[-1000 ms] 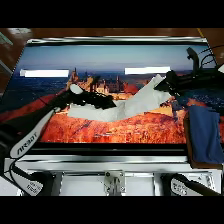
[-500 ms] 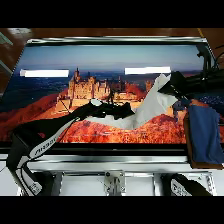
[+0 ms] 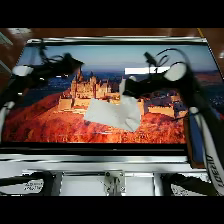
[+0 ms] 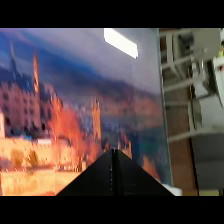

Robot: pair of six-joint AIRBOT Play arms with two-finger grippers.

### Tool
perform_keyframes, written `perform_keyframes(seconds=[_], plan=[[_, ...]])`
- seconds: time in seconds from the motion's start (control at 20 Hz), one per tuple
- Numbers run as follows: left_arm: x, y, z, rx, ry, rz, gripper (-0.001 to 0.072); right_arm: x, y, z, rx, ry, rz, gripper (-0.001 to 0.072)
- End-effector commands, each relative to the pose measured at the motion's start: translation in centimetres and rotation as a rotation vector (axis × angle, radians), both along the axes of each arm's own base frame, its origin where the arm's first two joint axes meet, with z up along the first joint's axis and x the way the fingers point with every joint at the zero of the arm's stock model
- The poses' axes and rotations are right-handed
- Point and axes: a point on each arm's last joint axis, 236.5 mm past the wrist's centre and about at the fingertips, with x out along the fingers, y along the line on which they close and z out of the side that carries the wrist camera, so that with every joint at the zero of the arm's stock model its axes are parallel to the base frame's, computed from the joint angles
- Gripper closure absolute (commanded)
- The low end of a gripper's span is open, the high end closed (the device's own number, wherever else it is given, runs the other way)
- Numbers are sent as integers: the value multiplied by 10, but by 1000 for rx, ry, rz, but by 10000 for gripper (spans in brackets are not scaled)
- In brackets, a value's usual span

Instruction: Fold the shirts.

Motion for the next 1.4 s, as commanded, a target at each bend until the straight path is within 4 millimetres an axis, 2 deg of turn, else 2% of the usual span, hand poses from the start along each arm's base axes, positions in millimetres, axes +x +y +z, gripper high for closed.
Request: perform_keyframes(seconds=[0.0,0.05,0.1,0.15,0.2,0.25,0.4,0.5,0.6,0.65,0.7,0.75,0.8,0.85,0.9,0.95,1.0,1.1,1.2,1.35], plan=[[-33,78,83,39,-156,87,671,16,91,-53,140,48,-57,643],[-46,81,92,61,-179,60,671,16,109,-71,177,93,-81,634],[-59,80,98,79,-194,26,671,15,122,-88,208,144,-105,594],[-71,76,101,90,-198,-14,671,11,135,-104,244,209,-128,372],[-80,71,101,98,-195,-50,671,7,144,-115,275,255,-133,190],[-86,66,98,108,-187,-81,671,4,149,-120,301,287,-125,153],[-92,57,86,160,-180,-129,671,-5,138,-122,288,323,-63,154],[-91,58,81,182,-174,-129,671,-17,115,-115,235,333,21,153],[-90,62,74,215,-164,-126,671,-29,79,-113,113,334,96,153],[-90,64,69,241,-157,-124,671,-35,51,-115,13,333,122,153],[-90,68,63,271,-149,-121,671,-36,19,-118,-97,326,125,112],[-89,70,58,298,-141,-120,671,-32,-20,-119,-210,316,109,73],[-90,74,53,325,-129,-118,671,-29,-62,-119,-302,331,70,73],[-91,76,47,351,-118,-124,671,-28,-95,-117,-347,356,35,48],[-93,79,40,384,-102,-134,671,-31,-120,-118,-361,405,7,39],[-96,81,32,413,-82,-147,671,-36,-135,-121,-345,458,-20,39],[-100,85,23,436,-41,-147,671,-44,-141,-128,-322,498,-34,39],[-106,94,7,476,36,-142,671,-53,-132,-152,-287,511,-44,39],[-109,95,2,481,68,-145,671,-42,-114,-171,-199,474,-139,39],[-112,92,1,462,91,-147,671,-27,-91,-186,-91,450,-254,39]])
